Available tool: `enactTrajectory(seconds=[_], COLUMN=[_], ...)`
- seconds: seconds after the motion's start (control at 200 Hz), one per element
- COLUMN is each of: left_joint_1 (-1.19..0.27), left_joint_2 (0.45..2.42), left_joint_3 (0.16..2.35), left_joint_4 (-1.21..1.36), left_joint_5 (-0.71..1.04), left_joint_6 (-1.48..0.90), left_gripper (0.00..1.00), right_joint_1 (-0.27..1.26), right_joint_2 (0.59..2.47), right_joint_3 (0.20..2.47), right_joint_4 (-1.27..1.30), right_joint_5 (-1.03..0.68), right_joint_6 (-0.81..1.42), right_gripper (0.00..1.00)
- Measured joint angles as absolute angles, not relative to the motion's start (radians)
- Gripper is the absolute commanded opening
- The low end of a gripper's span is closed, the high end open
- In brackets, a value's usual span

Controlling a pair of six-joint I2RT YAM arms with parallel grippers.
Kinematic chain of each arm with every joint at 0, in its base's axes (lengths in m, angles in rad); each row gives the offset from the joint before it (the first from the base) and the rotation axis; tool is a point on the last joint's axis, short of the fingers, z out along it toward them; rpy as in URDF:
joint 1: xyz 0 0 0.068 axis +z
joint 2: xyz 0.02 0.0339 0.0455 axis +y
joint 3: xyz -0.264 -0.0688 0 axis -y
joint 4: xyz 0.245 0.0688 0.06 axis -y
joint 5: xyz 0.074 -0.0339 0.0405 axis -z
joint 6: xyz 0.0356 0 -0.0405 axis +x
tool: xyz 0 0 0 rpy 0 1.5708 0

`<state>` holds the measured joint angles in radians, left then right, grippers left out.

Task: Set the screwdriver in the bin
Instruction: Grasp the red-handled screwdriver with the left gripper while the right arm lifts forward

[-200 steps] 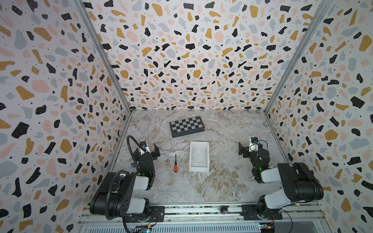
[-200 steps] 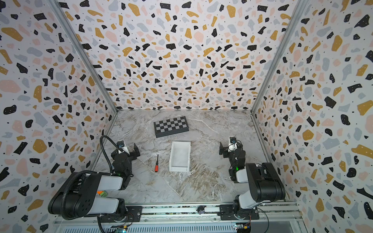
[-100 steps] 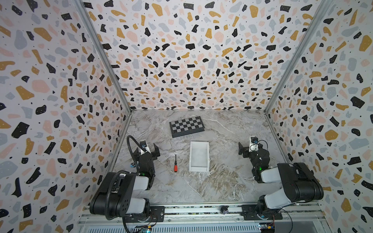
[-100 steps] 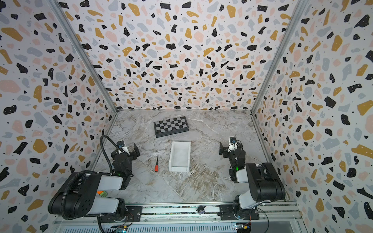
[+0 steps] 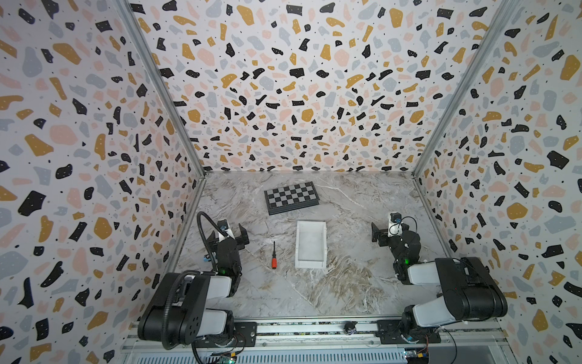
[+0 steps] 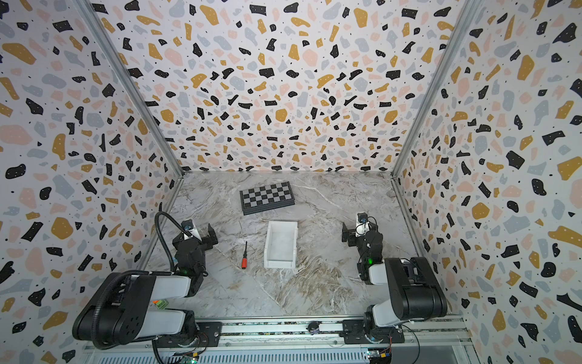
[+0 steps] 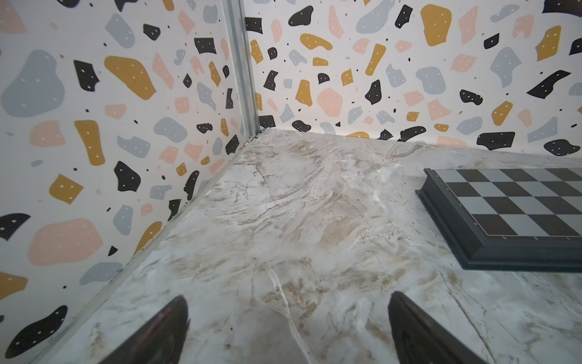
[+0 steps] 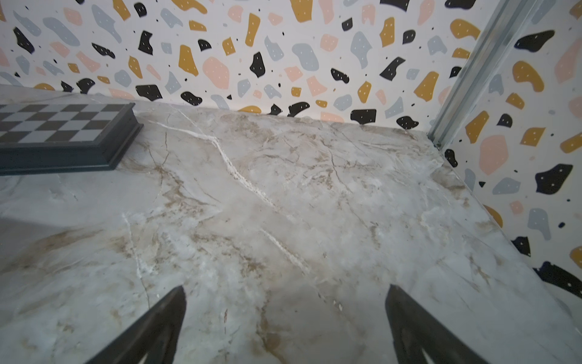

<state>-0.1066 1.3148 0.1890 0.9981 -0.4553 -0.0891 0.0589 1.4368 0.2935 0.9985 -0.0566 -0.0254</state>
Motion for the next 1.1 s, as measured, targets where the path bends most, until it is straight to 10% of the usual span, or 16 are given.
enactTrajectory(seconds=[0.436,0.931,1.101], left_joint_1=[-0.106,-0.439,-0.547], left_joint_2=[1.01,1.127,1.216], left_joint_3=[0.743,0.794,0.794], left_joint_4=[-0.05,-0.449,-0.486], left_joint_5=[-0.594,-0.33,-0.328], left_joint_6=[-0.657,-0.776,-0.784], left_gripper=[1.0,1.0,0.86], right_joint_1=[0.065,0.284,0.299], right_joint_2=[1.127,1.059,1.061], right_joint_3=[0.721,0.842,0.859], right_joint_4=[0.214,-0.216,-0.288], right_joint_5=[-0.188,-0.304,-0.327], right_joint_6=[0.16,0.218,0.204], right_gripper=[0.99,0.99,0.99])
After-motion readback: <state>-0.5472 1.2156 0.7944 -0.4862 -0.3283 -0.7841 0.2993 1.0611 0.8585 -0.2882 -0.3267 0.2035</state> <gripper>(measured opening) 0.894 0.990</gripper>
